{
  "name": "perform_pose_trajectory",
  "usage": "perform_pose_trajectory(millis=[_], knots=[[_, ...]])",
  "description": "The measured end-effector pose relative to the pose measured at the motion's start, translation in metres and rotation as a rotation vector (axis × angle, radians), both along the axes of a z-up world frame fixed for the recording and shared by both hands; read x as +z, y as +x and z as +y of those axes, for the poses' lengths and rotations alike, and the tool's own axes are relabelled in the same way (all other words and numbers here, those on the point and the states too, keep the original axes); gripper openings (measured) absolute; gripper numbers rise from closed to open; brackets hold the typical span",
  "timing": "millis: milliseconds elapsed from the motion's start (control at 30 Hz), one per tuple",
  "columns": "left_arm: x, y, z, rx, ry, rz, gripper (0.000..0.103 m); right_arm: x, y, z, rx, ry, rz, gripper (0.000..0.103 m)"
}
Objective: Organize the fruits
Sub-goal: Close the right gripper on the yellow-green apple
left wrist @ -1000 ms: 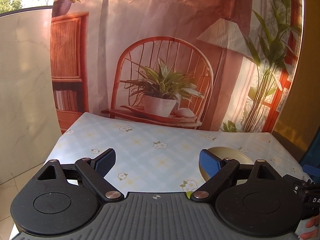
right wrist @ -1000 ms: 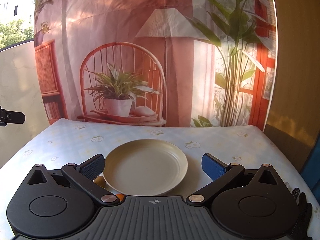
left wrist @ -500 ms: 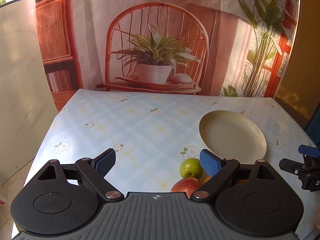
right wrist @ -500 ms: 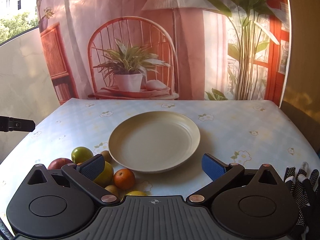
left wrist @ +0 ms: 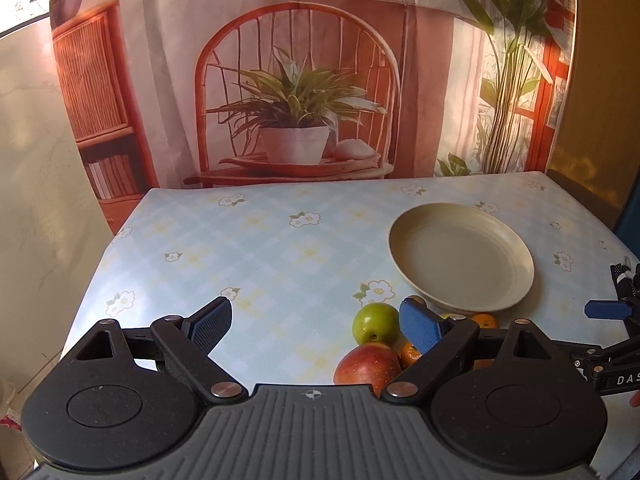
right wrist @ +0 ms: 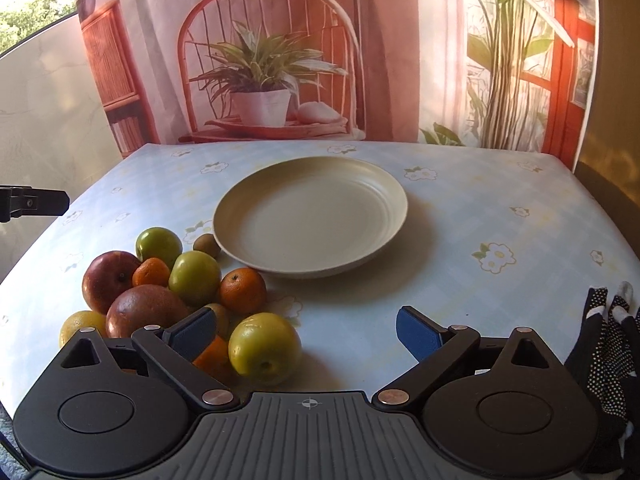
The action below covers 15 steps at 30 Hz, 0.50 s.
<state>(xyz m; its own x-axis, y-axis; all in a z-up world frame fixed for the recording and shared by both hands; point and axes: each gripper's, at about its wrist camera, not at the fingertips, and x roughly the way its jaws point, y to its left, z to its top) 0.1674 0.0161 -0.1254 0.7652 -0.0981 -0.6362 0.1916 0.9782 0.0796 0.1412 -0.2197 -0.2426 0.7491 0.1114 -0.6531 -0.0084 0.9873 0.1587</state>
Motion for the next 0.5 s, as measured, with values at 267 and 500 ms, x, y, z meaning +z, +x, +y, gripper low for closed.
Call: perform_pose_trajectory(millis=[267, 500], knots=[[-0.002, -0.001, 0.0, -0.011, -0.013, -0.002, 0.092, -0.006, 0.002, 0.008, 0.03, 0.005, 0.036, 0.071], [-0.002, 0.0, 0.006, 0.002, -0.029, 0.004, 0.09, -0.015, 0.009, 0.003, 0.035, 0.059, 0.083, 0.061]])
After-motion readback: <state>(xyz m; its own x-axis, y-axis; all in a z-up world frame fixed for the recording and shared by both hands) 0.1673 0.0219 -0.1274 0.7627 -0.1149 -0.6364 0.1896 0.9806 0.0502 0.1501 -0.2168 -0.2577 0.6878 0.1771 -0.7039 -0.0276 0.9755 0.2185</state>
